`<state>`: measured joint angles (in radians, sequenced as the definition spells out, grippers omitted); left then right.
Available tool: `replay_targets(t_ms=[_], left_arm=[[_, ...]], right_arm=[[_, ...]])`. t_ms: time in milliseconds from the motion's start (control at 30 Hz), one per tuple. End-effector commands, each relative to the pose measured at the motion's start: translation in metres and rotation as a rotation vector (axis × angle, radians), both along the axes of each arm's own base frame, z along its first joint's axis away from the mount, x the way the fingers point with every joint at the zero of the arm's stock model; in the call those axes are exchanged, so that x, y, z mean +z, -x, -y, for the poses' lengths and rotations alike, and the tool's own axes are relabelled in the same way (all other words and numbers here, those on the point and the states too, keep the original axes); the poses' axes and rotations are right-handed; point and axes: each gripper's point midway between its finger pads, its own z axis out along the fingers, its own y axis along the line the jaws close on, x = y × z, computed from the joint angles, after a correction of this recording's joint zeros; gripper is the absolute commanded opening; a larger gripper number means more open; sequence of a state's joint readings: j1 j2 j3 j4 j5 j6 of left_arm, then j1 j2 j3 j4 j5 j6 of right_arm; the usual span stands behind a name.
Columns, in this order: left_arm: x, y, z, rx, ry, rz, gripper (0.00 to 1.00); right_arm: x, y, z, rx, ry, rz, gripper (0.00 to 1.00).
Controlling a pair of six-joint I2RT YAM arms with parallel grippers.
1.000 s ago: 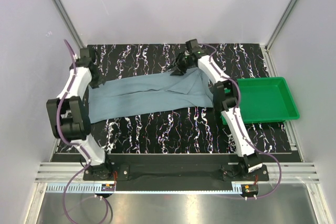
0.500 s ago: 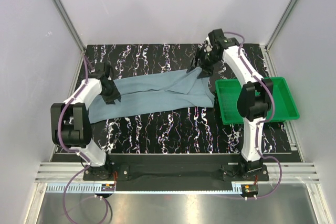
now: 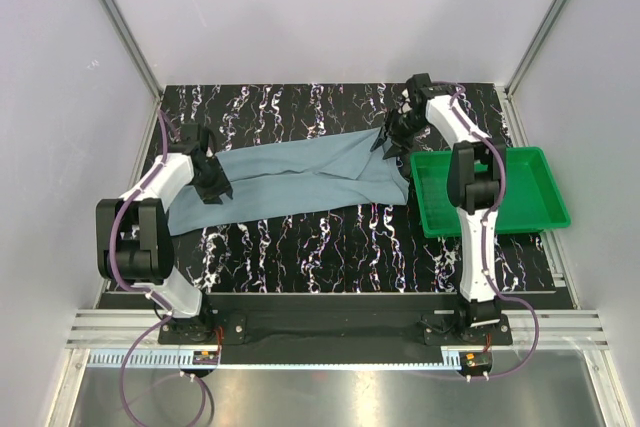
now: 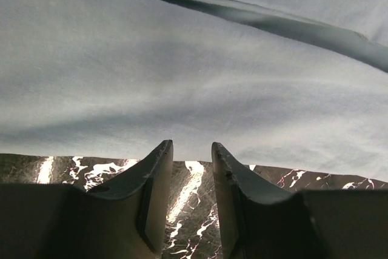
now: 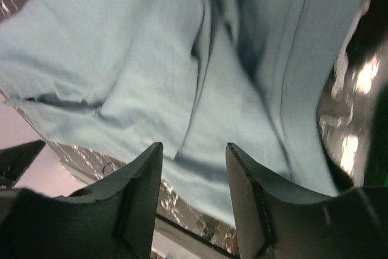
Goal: Fold and stack the t-shirts
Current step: Fold the tshirt
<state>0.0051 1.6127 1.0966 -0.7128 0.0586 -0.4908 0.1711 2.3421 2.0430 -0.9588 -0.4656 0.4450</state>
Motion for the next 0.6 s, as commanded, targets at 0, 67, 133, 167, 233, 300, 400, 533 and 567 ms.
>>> replay_targets(t_ms=[0,67,133,167,233,300,400,533,567], left_arm=[[0.004,0.001,0.007,-0.014,0.038,0.017,0.37],[0.002,0.004,0.006,-0.015,0.035,0.007,0.37],[0.002,0.005,0.009,-0.02,0.045,0.004,0.37],[-0.001,0.006,0.01,-0.02,0.053,0.005,0.37],[-0.001,0.007,0.012,-0.022,0.065,0.01,0.37],[-0.003,0.007,0.012,-0.022,0.065,0.004,0.37],[-0.004,0.006,0.012,-0.026,0.064,0.001,0.37],[0.001,0.001,0.011,-0.027,0.063,0.015,0.37],[0.002,0.0,0.011,-0.031,0.059,0.015,0.37]], right_arm=[[0.012,-0.03,-0.015,0.013,-0.06,0.091,0.52],[0.005,-0.036,-0.017,-0.004,-0.07,0.081,0.52],[0.003,-0.042,-0.018,-0.021,-0.076,0.091,0.52],[0.0,-0.044,-0.019,-0.023,-0.079,0.094,0.52],[-0.005,-0.047,-0.021,-0.028,-0.089,0.09,0.52],[-0.008,-0.05,-0.022,-0.033,-0.088,0.086,0.52],[-0.016,-0.052,-0.023,-0.044,-0.096,0.069,0.51],[-0.023,-0.055,-0.025,-0.054,-0.105,0.057,0.49],[-0.027,-0.056,-0.024,-0.057,-0.098,0.053,0.48]])
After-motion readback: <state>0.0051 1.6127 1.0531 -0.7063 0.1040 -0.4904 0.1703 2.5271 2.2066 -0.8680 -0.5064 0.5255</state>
